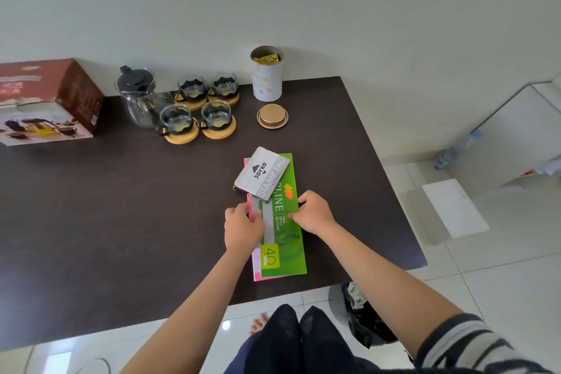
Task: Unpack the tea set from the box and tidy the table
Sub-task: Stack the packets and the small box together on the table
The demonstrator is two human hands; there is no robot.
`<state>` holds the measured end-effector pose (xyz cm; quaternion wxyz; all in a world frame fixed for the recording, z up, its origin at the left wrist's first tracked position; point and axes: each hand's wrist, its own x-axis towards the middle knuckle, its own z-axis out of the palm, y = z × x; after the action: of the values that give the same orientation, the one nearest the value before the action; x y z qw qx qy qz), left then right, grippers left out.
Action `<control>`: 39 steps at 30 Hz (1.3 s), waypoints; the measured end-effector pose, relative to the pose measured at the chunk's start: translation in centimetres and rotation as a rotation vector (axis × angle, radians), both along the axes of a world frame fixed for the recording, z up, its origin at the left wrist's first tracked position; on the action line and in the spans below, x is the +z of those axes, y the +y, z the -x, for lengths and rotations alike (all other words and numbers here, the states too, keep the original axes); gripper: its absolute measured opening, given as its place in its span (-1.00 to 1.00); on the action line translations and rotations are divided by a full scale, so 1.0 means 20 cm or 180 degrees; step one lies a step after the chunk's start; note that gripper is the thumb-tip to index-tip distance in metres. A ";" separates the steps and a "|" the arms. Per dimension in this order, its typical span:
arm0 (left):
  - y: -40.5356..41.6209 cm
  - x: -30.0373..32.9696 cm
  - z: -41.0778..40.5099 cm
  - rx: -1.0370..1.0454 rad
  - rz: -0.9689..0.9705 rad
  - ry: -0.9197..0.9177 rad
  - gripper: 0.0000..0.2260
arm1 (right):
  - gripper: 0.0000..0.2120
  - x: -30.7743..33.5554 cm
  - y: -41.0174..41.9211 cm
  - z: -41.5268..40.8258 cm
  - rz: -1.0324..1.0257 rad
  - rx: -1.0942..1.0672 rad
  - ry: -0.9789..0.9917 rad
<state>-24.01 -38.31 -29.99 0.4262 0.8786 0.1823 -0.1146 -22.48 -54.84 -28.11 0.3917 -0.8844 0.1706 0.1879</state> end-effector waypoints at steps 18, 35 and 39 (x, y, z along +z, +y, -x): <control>0.07 -0.01 0.04 -0.0037 0.0409 -0.0083 -0.45 | -0.63 -0.05 0.09 0.06 0.0021 0.0150 -0.0262; 0.13 -0.02 -0.22 -0.0004 0.0140 -0.0283 -0.40 | -0.71 0.00 0.14 -0.17 -0.0025 -0.0088 -0.0191; 0.09 -0.04 -0.22 0.0007 0.0113 -0.0374 -0.52 | -0.73 0.01 0.14 -0.17 -0.0077 -0.0158 -0.0237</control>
<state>-19.61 -36.57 -30.70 0.4519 0.8759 0.1558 -0.0655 -19.09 -52.06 -27.99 0.4130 -0.8814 0.1755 0.1472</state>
